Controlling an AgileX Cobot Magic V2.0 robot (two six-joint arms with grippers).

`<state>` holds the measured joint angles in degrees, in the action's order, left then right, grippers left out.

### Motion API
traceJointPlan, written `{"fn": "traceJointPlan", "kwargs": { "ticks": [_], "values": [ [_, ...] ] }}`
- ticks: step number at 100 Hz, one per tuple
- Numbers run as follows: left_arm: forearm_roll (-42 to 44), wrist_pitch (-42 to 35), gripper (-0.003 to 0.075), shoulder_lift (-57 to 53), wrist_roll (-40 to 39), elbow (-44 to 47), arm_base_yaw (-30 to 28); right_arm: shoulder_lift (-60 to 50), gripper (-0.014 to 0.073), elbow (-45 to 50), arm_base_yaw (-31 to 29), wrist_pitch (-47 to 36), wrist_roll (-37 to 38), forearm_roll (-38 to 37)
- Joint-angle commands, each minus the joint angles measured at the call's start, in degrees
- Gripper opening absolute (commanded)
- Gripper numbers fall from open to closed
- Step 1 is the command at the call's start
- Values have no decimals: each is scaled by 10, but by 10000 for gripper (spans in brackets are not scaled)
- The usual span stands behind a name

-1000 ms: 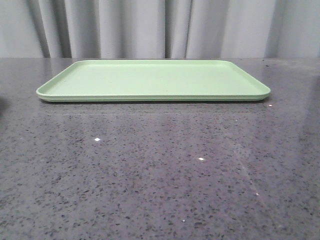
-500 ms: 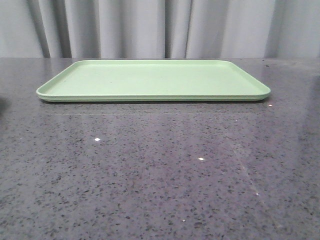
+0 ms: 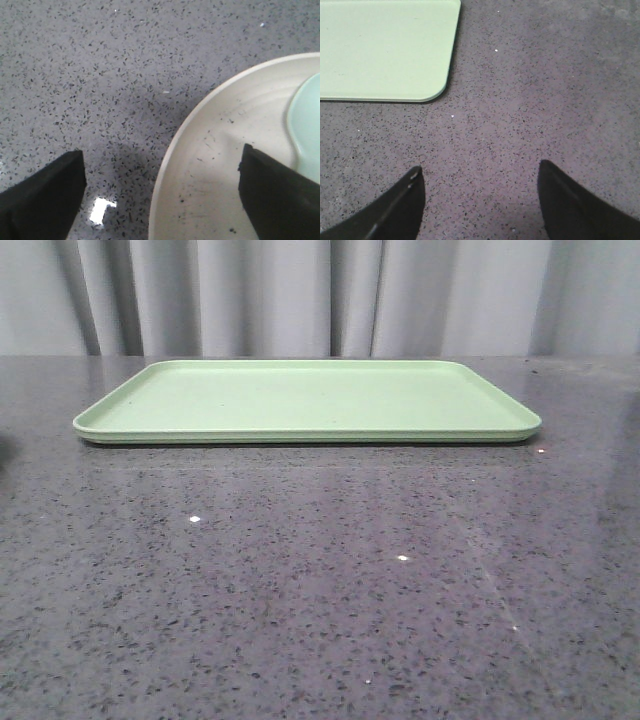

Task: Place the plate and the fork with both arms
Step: 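Open the left gripper and grip the white plate's rim, then lift the plate with the left gripper and carry it over the tray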

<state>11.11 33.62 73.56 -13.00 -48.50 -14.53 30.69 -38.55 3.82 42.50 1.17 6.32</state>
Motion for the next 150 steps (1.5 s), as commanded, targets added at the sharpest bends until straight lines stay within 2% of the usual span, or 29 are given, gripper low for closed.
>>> {"fn": "traceJointPlan", "kwargs": {
  "ticks": [1,108,120,139,150],
  "values": [
    [-4,-34,608,-4,-2,-18,-2,7,490,-20,-3,-42,-2,1],
    [-12,-32,600,39,-2,0,-2,7,490,-20,-3,-41,-2,1],
    [-12,-24,508,39,-2,0,-2,7,490,-20,-3,-41,-2,1],
    [-12,-17,239,39,-2,0,-2,7,490,-20,-3,-41,-2,1],
    [-12,-16,112,39,-2,0,-2,7,490,-20,-3,-41,-2,1]
  ]
}}
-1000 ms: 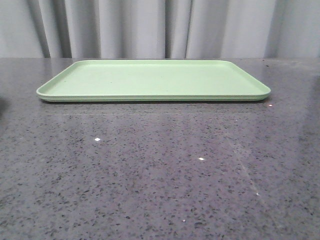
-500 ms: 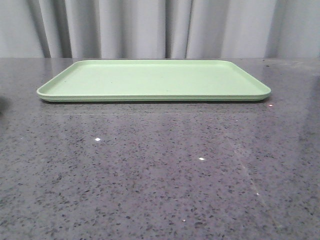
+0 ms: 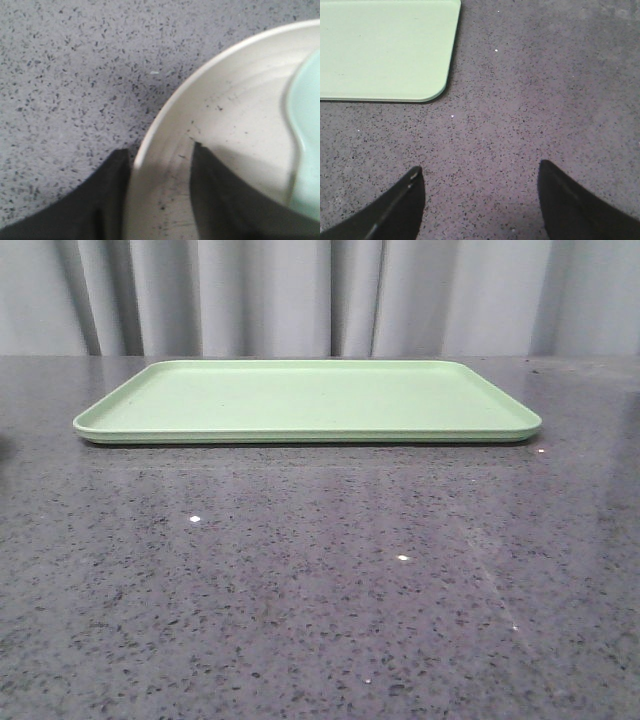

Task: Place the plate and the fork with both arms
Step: 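Lift the plate with the left gripper and carry it over the tray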

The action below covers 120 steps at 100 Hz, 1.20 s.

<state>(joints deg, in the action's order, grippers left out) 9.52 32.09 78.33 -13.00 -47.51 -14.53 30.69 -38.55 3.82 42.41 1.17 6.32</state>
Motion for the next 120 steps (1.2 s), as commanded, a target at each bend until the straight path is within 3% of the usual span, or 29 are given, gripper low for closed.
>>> {"fn": "traceJointPlan", "kwargs": {
  "ticks": [1,14,61,74,92,120],
  "values": [
    [4,-1,97,-9,-2,-9,-2,7,490,-20,-3,-40,-2,1],
    [4,-1,-22,-9,-2,-9,-2,7,490,-20,-3,-41,-2,1],
    [-18,1,-8,-31,10,-9,-2,7,490,-20,-3,-41,-2,1],
    [-103,10,-8,-48,95,-10,-17,7,490,-20,-3,-41,-2,1],
    [-253,35,-8,-70,212,-10,-83,7,490,-20,-3,-43,-2,1],
    [-367,73,-8,-109,269,-17,-133,7,490,-20,-3,-44,-2,1]
  ]
}}
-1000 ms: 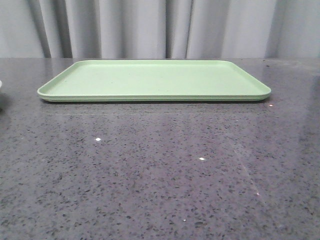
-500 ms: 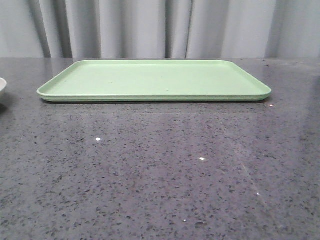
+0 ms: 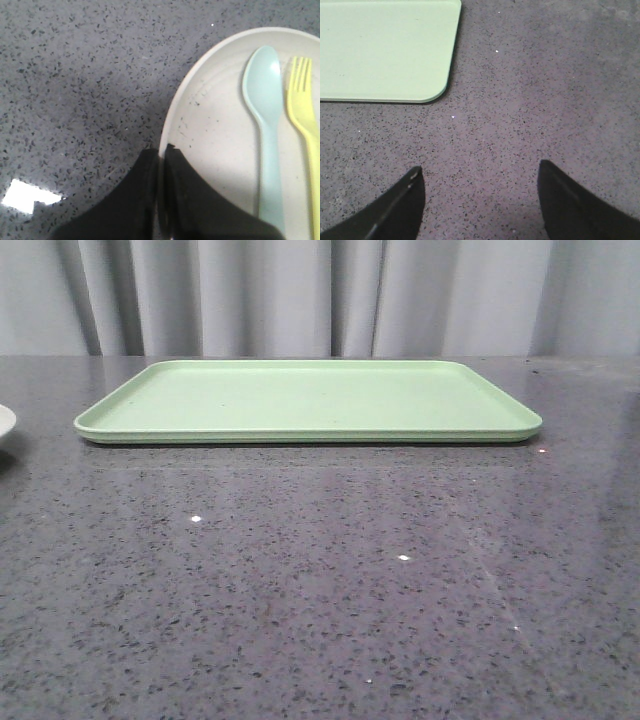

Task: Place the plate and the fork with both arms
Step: 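Lift the plate with the left gripper and carry it over the tray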

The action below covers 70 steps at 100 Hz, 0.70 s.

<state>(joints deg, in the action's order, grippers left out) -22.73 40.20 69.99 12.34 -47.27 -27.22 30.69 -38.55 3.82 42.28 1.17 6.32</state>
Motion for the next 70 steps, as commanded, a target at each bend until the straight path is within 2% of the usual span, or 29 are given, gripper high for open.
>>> {"fn": "traceJointPlan", "kwargs": {
  "ticks": [1,42,70],
  "values": [
    [-46,-8,-8,-27,16,-21,-6,7,490,-20,-3,-42,-2,1],
    [-123,62,-8,-67,29,-101,-6,7,490,-20,-3,-46,-2,1],
    [-246,82,-10,-67,68,-125,-5,7,490,-20,-3,-46,-2,1]
  ]
}}
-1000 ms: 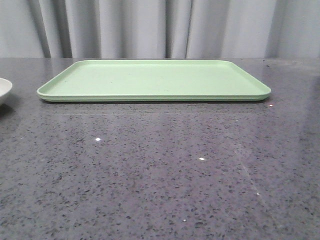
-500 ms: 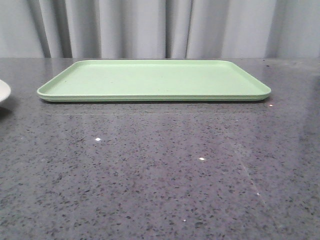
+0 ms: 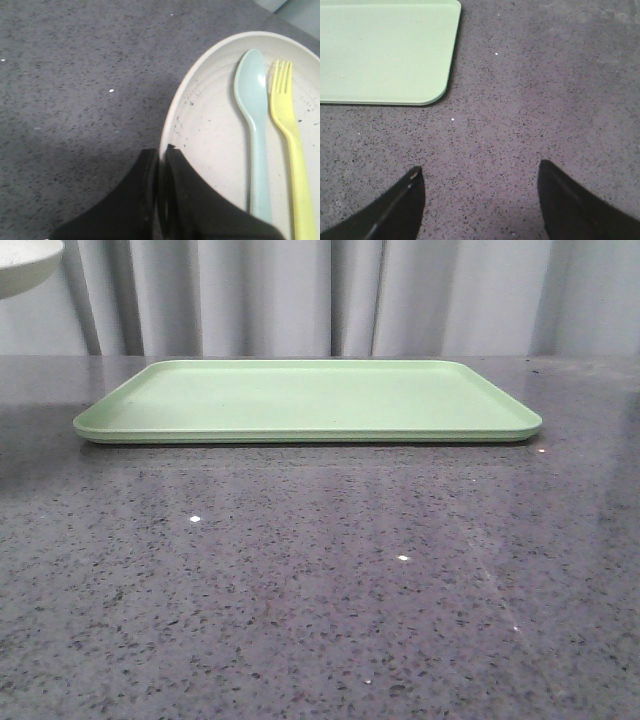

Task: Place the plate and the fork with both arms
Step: 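Lift the plate with the left gripper and carry it over the tray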

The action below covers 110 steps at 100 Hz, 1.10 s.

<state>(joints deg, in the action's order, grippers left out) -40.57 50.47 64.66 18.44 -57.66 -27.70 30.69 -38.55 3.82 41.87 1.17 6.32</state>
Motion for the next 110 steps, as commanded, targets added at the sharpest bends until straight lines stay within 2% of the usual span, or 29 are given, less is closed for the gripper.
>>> {"fn": "traceJointPlan", "kwargs": {
  "ticks": [1,19,29,46,74,90,110],
  "values": [
    [-69,-22,-10,-13,7,-21,0,7,490,-20,-3,-42,-2,1],
    [-94,-24,-10,-10,7,-21,3,7,490,-20,-3,-43,-2,1],
    [-104,-28,-11,-4,7,-21,25,7,490,-20,-3,-43,-2,1],
    [-129,-64,-16,23,7,-21,103,7,490,-20,-3,-43,-2,1],
    [-173,-175,-21,105,7,-37,258,7,490,-20,-3,-43,-2,1],
    [-186,-206,-21,170,7,-84,326,7,490,-20,-3,-42,-2,1],
    [-185,-209,-21,256,7,-168,376,7,490,-20,-3,-42,-2,1]
  ]
}}
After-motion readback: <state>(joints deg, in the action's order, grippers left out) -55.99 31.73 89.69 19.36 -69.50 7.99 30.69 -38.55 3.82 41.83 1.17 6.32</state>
